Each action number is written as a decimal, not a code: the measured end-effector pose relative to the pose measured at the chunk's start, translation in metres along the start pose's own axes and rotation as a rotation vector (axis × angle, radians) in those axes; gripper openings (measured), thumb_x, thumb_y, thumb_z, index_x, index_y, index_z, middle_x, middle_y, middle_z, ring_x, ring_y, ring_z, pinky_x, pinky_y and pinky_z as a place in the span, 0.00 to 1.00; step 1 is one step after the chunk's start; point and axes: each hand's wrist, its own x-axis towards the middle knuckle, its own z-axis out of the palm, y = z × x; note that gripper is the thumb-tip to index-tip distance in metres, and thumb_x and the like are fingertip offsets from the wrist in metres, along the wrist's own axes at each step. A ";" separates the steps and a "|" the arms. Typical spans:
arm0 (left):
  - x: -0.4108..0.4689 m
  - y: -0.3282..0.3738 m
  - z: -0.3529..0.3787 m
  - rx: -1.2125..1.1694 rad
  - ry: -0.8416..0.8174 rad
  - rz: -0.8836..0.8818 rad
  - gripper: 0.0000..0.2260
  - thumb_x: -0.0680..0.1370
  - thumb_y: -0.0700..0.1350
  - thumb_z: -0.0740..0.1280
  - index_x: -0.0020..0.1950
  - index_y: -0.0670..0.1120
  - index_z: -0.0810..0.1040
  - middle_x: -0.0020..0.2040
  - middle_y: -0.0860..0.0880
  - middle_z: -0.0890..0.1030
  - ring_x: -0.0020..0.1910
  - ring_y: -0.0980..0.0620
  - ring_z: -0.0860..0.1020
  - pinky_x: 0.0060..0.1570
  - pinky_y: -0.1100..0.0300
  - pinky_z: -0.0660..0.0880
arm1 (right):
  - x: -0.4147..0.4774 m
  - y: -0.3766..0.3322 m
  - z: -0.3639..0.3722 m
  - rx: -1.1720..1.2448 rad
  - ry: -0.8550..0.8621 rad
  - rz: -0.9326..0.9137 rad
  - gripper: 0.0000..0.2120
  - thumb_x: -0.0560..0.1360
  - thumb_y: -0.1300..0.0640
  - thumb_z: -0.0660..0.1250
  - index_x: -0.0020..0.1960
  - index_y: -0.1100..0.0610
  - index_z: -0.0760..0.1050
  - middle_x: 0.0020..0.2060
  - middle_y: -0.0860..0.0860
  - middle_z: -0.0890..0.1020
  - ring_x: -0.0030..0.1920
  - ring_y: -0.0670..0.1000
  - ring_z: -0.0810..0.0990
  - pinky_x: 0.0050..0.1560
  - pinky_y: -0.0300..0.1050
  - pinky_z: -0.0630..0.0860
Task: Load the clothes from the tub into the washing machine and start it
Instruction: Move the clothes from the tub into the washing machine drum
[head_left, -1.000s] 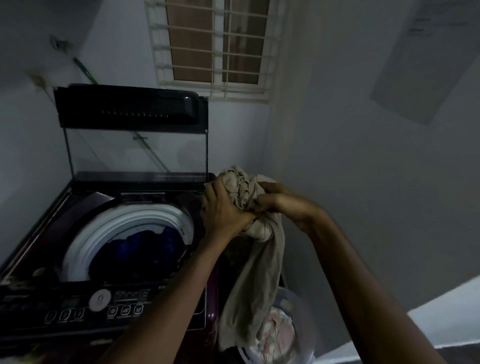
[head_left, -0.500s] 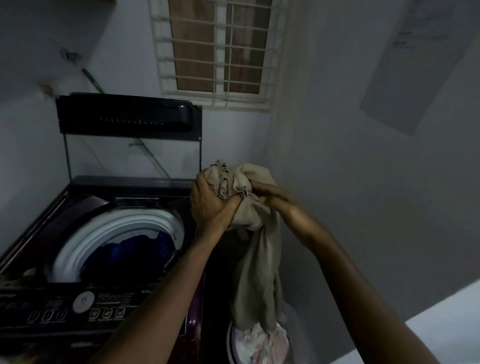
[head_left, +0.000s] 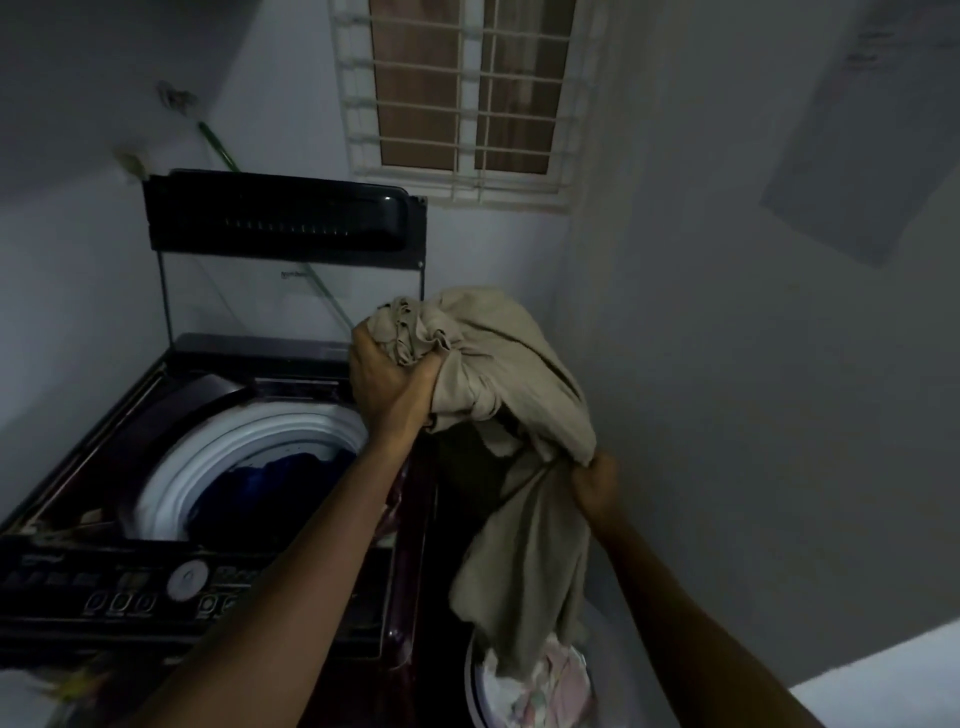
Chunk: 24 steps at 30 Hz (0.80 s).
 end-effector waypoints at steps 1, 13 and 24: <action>0.010 -0.006 -0.009 0.030 0.013 0.003 0.37 0.59 0.63 0.71 0.65 0.50 0.67 0.61 0.47 0.74 0.59 0.46 0.74 0.58 0.47 0.74 | 0.005 -0.015 -0.008 0.032 0.099 -0.104 0.31 0.68 0.44 0.57 0.57 0.70 0.73 0.51 0.58 0.79 0.51 0.51 0.76 0.47 0.44 0.72; 0.165 -0.067 -0.114 0.307 -0.063 0.088 0.33 0.64 0.60 0.65 0.66 0.49 0.65 0.62 0.44 0.72 0.59 0.40 0.73 0.54 0.42 0.75 | 0.033 -0.261 0.176 0.101 -0.052 -0.501 0.04 0.75 0.50 0.58 0.46 0.48 0.72 0.41 0.47 0.78 0.42 0.44 0.75 0.45 0.44 0.73; 0.291 -0.136 -0.267 0.414 0.066 0.055 0.26 0.68 0.56 0.58 0.65 0.48 0.67 0.61 0.43 0.74 0.58 0.40 0.74 0.55 0.40 0.75 | 0.009 -0.355 0.377 0.186 -0.188 -0.528 0.08 0.74 0.56 0.63 0.49 0.60 0.75 0.41 0.49 0.81 0.42 0.47 0.77 0.38 0.40 0.67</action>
